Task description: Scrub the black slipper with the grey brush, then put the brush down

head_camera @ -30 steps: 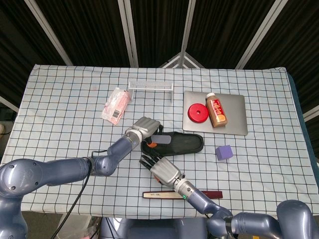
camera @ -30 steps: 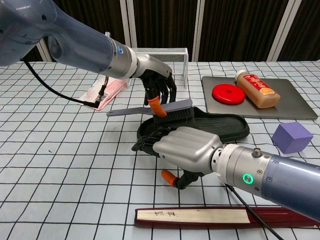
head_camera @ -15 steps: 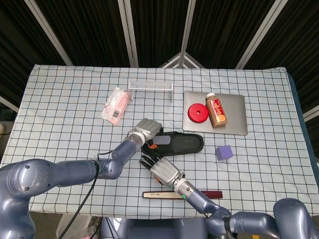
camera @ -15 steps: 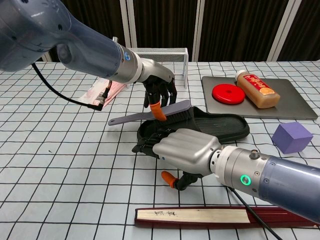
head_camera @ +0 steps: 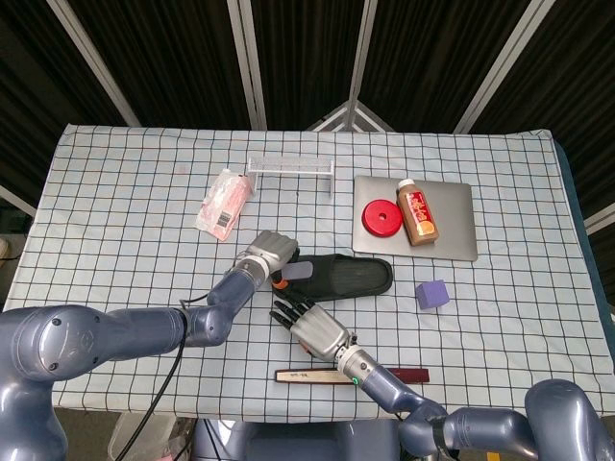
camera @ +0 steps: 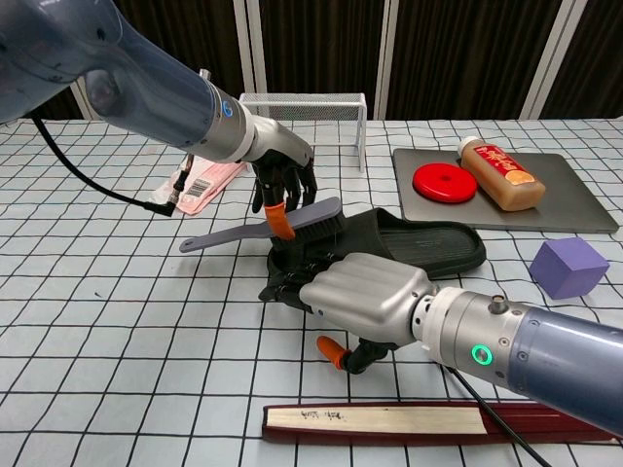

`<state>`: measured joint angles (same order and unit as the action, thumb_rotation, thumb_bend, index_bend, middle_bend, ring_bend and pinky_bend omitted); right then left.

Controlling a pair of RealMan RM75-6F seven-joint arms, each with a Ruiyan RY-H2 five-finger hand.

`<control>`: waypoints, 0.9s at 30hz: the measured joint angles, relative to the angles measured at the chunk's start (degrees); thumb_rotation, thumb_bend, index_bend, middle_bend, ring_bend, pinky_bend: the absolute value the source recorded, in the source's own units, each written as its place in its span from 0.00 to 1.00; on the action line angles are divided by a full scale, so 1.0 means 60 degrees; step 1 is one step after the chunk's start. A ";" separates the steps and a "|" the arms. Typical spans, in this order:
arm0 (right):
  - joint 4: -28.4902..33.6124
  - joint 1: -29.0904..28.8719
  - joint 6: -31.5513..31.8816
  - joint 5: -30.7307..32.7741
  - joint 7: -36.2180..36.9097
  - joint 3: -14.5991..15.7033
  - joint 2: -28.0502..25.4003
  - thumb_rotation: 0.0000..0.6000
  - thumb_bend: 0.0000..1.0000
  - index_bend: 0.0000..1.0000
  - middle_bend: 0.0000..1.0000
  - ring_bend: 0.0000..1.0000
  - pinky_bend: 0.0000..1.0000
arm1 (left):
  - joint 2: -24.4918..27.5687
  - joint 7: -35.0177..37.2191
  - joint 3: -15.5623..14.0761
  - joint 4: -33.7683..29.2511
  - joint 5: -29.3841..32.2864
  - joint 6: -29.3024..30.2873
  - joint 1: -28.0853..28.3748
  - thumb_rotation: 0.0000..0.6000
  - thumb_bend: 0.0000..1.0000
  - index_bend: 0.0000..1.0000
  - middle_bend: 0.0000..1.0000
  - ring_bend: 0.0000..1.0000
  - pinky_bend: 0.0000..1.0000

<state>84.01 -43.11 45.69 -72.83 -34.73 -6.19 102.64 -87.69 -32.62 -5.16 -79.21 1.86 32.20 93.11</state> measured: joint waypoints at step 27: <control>0.0007 -0.0227 0.0290 -0.0043 0.0167 0.0250 0.0098 1.00 0.67 0.00 0.02 0.00 0.00 | -0.0532 0.0666 0.0439 0.1144 0.0329 -0.0803 0.0217 1.00 0.44 0.45 0.49 0.39 0.42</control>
<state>84.05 -44.48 47.43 -73.09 -33.73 -4.69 103.22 -90.88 -28.62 -2.52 -72.35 3.83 27.38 94.41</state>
